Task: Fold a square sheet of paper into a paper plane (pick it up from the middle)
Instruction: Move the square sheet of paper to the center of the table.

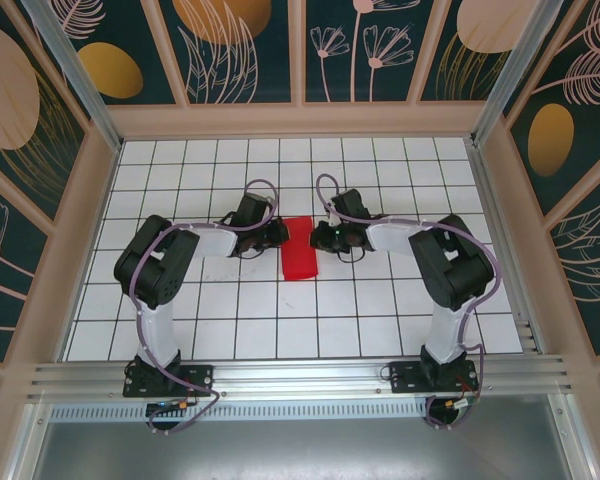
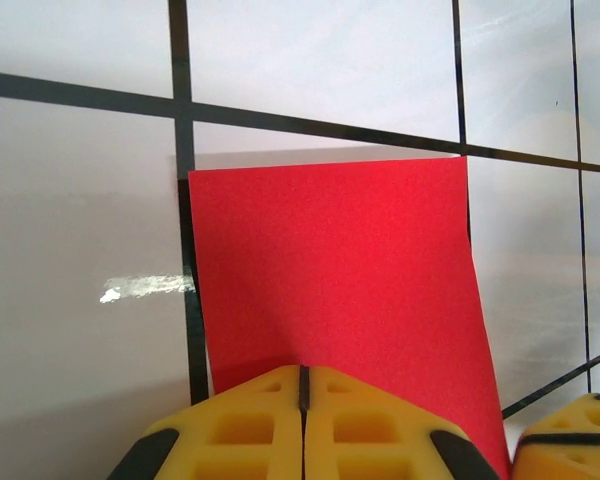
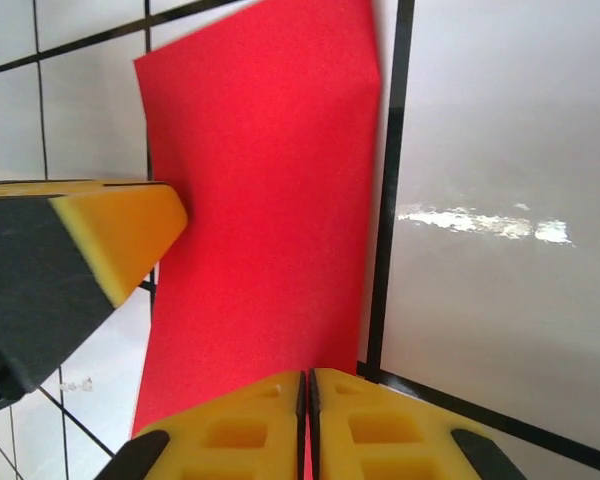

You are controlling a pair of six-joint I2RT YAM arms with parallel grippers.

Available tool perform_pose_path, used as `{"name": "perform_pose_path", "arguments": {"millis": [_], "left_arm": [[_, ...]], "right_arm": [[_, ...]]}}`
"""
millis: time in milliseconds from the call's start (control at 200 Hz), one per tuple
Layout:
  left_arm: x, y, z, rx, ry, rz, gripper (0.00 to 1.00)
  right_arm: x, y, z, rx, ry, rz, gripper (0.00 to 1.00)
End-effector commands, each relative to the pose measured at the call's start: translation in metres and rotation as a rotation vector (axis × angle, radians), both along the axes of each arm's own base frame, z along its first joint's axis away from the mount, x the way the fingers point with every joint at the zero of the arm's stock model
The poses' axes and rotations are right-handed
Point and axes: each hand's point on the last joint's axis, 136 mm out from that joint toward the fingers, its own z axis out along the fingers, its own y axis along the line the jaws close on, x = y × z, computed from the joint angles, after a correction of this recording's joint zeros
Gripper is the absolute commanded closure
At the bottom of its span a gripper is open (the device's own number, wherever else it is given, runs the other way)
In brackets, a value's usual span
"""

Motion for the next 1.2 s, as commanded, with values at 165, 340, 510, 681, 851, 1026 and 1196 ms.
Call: {"name": "perform_pose_path", "arguments": {"millis": [165,340,510,681,851,1026,1196], "left_arm": [[-0.016,0.025,-0.017,0.061,0.076,0.066,0.93],[-0.010,0.019,0.008,0.009,0.024,0.063,0.90],[-0.009,0.017,0.040,-0.025,-0.044,0.053,0.84],[-0.008,0.008,0.057,-0.053,-0.078,-0.005,0.80],[-0.006,-0.003,0.048,-0.071,-0.054,-0.057,0.79],[-0.006,0.000,0.036,-0.049,-0.033,-0.041,0.81],[-0.007,0.006,0.036,-0.039,-0.039,-0.014,0.82]], "right_arm": [[-0.023,-0.003,-0.024,-0.041,0.058,0.043,0.87],[-0.032,0.010,-0.018,-0.037,0.050,0.115,0.87],[-0.050,0.032,-0.014,-0.010,0.043,0.218,0.87],[-0.061,0.041,-0.016,-0.007,0.040,0.277,0.87],[-0.054,0.042,-0.004,0.004,0.002,0.245,0.87],[-0.038,0.041,0.013,0.017,-0.045,0.162,0.86],[-0.018,0.046,0.028,0.041,-0.092,0.109,0.86]]}}
